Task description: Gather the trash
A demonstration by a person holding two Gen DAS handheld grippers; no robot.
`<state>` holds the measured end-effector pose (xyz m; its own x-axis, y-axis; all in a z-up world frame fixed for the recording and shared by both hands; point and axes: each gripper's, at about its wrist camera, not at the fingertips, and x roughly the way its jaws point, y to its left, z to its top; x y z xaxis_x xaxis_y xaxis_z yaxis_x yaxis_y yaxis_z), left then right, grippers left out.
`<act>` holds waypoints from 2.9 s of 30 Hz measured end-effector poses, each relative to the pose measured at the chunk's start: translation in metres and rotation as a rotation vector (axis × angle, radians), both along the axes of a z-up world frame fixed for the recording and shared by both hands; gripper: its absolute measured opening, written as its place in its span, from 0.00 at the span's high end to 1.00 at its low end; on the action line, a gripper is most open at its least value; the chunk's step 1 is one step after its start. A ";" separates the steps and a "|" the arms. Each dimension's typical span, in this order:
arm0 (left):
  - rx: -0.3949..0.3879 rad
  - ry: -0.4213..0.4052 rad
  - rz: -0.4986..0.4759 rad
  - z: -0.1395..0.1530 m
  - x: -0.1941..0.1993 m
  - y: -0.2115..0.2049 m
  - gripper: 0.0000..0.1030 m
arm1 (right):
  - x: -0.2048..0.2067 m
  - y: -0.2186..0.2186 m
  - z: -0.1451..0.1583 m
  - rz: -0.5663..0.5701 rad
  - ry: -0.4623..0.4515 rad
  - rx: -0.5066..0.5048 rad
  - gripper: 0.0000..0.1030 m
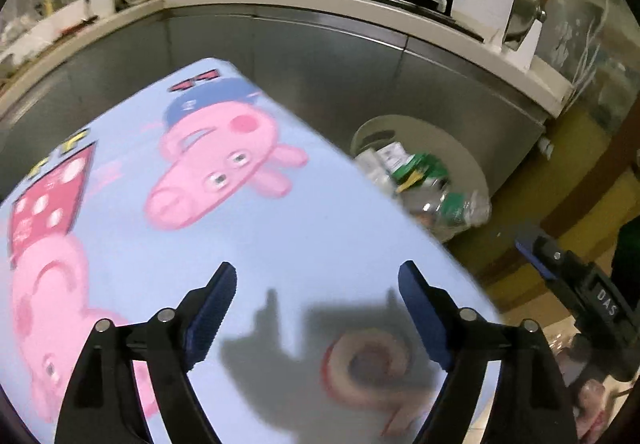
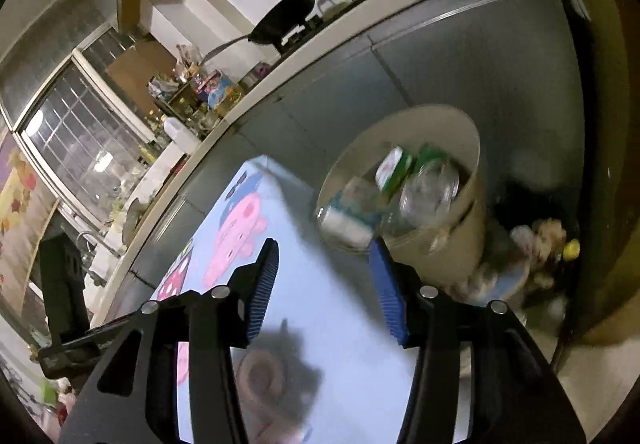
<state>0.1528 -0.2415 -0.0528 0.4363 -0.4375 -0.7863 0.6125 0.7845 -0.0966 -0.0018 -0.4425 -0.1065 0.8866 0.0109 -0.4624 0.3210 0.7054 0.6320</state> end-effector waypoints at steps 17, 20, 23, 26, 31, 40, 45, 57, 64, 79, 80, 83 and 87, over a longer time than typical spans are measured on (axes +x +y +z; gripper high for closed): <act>-0.057 -0.181 0.151 0.048 -0.073 0.106 0.04 | -0.054 0.107 0.059 0.066 -0.016 -0.128 0.29; -0.063 -0.209 0.167 0.055 -0.080 0.111 0.04 | -0.064 0.117 0.071 0.060 -0.034 -0.174 0.28; -0.044 -0.267 0.179 0.062 -0.090 0.114 0.04 | -0.071 0.124 0.079 0.050 -0.048 -0.207 0.26; -0.040 -0.306 0.179 0.067 -0.097 0.115 0.04 | -0.076 0.129 0.083 0.051 -0.051 -0.217 0.26; -0.037 -0.334 0.179 0.074 -0.105 0.115 0.04 | -0.079 0.130 0.087 0.050 -0.057 -0.220 0.26; -0.024 -0.363 0.181 0.078 -0.114 0.113 0.04 | -0.082 0.133 0.091 0.049 -0.061 -0.220 0.23; -0.011 -0.364 0.190 0.078 -0.116 0.113 0.04 | -0.081 0.132 0.090 0.056 -0.044 -0.209 0.23; 0.006 -0.331 0.180 0.076 -0.117 0.108 0.04 | -0.075 0.129 0.084 0.056 -0.014 -0.198 0.16; 0.041 -0.240 0.171 0.064 -0.110 0.103 0.04 | -0.076 0.130 0.081 -0.011 0.014 -0.213 0.06; 0.048 -0.277 0.224 0.067 -0.109 0.109 0.04 | -0.075 0.136 0.084 0.003 -0.002 -0.204 0.06; 0.051 -0.282 0.223 0.068 -0.109 0.109 0.04 | -0.075 0.136 0.084 0.005 -0.003 -0.203 0.06; 0.056 -0.291 0.219 0.069 -0.111 0.108 0.04 | -0.077 0.134 0.088 0.006 -0.009 -0.194 0.06; 0.057 -0.294 0.220 0.069 -0.111 0.108 0.04 | -0.079 0.131 0.092 0.001 -0.022 -0.195 0.06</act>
